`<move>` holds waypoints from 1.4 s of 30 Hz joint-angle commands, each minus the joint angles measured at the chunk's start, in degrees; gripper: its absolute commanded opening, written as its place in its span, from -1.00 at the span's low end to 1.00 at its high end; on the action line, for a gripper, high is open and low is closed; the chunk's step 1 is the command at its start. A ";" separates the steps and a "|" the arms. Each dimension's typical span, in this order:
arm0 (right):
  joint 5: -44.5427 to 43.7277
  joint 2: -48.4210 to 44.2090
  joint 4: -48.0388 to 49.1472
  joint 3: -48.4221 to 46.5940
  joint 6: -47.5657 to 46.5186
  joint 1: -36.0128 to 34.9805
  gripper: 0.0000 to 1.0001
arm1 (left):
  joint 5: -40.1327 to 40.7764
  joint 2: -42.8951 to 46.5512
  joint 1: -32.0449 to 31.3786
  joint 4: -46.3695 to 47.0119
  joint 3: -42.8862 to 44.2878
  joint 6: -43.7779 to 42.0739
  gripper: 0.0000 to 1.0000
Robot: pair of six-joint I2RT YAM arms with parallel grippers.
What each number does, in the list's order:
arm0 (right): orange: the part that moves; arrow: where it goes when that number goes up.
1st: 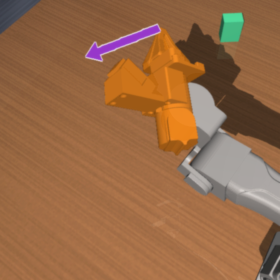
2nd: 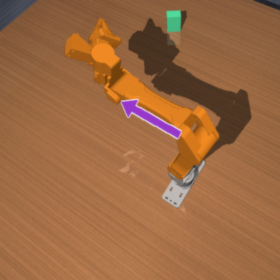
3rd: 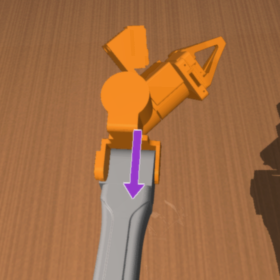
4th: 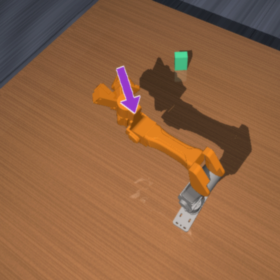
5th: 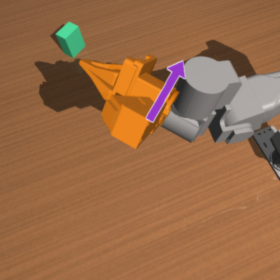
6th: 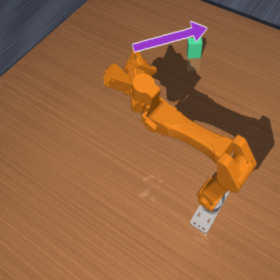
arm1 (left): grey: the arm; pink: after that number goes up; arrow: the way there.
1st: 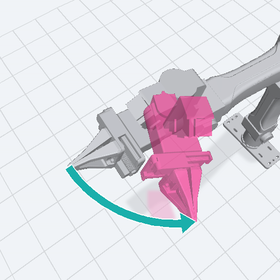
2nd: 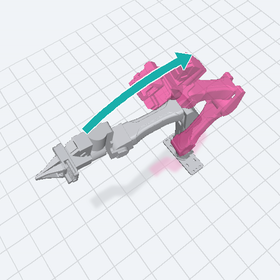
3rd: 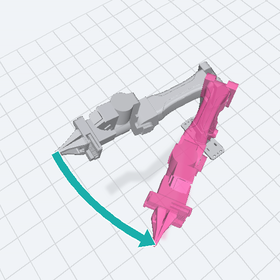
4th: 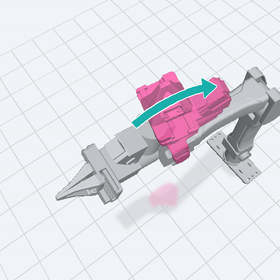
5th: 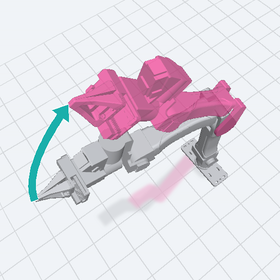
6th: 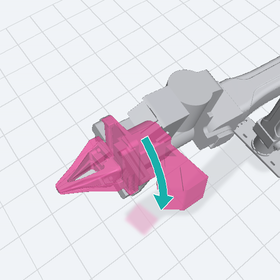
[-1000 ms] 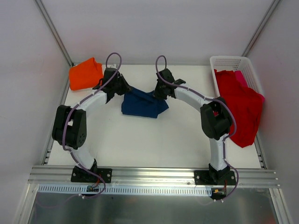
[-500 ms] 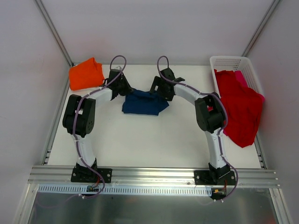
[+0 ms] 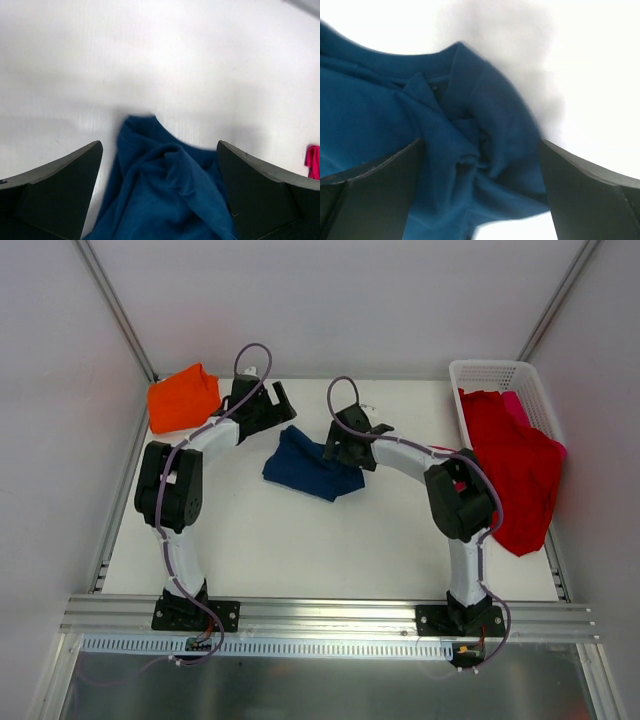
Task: Fold and stack the t-shirts
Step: Fold the long partially folded tshirt into a neat square, then put the neatly folded tshirt into the corner of the board with the left arm
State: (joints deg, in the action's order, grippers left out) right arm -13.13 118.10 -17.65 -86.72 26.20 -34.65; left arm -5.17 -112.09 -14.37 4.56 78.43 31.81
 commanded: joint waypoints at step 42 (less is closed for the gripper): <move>-32.05 -54.03 -20.23 33.54 9.93 -20.19 0.99 | -25.07 11.46 6.55 30.34 -38.88 17.05 0.98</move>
State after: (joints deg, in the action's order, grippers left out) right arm -41.63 65.60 -36.12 -53.60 35.14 -54.63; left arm -28.82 -99.44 -7.68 31.40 40.58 47.40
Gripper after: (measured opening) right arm 0.993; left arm 0.990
